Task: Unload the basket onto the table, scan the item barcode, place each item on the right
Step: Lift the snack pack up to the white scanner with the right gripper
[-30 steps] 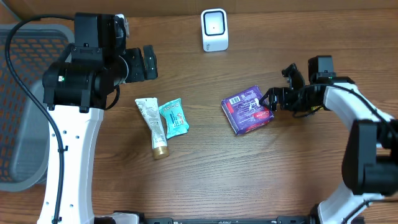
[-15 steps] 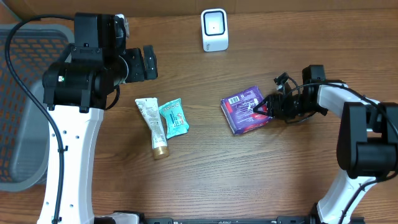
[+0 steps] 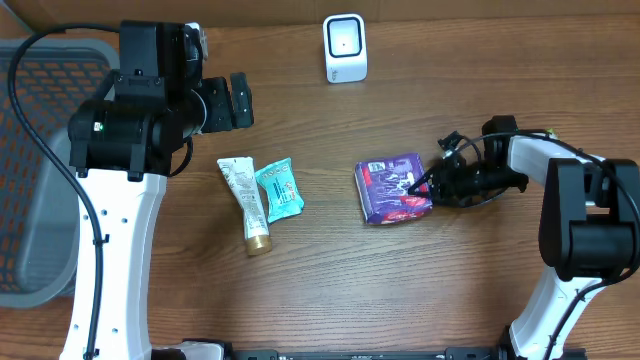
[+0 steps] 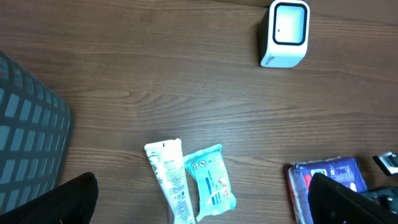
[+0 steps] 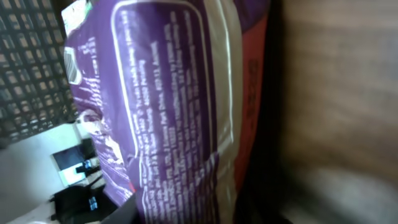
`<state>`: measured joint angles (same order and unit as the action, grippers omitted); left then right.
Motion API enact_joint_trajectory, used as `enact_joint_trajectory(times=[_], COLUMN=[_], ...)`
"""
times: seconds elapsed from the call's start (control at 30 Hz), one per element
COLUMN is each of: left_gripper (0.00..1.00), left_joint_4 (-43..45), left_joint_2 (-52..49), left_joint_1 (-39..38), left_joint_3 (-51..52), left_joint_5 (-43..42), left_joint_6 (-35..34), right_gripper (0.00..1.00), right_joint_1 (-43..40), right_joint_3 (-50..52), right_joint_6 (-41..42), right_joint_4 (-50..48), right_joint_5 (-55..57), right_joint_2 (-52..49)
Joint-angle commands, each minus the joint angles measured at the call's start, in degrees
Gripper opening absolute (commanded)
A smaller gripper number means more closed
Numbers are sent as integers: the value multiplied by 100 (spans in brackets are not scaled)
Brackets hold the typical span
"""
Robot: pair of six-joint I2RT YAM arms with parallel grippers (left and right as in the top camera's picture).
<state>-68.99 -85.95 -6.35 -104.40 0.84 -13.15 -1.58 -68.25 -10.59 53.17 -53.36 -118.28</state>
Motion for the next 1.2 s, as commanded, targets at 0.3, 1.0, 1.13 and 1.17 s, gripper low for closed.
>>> enact_joint_trajectory(times=[0.3, 1.0, 1.13, 1.17], left_gripper=[99, 100, 100, 100], left_joint_4=[17, 17, 17, 17], left_joint_2=[-31, -31, -31, -31], left_joint_1=[-4, -4, -4, -4], left_joint_3=[-81, -81, -81, -81], left_joint_5=[-39, -39, -39, -39], left_joint_6=[72, 74, 74, 74], right_gripper=[13, 4, 4, 4], right_joint_1=[140, 2459, 2730, 2785], right_joint_3=[-3010, -5576, -5477, -5477], right_joint_6=[-269, 1690, 704, 382], right_joint_4=[2170, 953, 83, -168], right_joint_5=[343, 7316, 8780, 9219], right_joint_2=[1287, 1333, 946, 802])
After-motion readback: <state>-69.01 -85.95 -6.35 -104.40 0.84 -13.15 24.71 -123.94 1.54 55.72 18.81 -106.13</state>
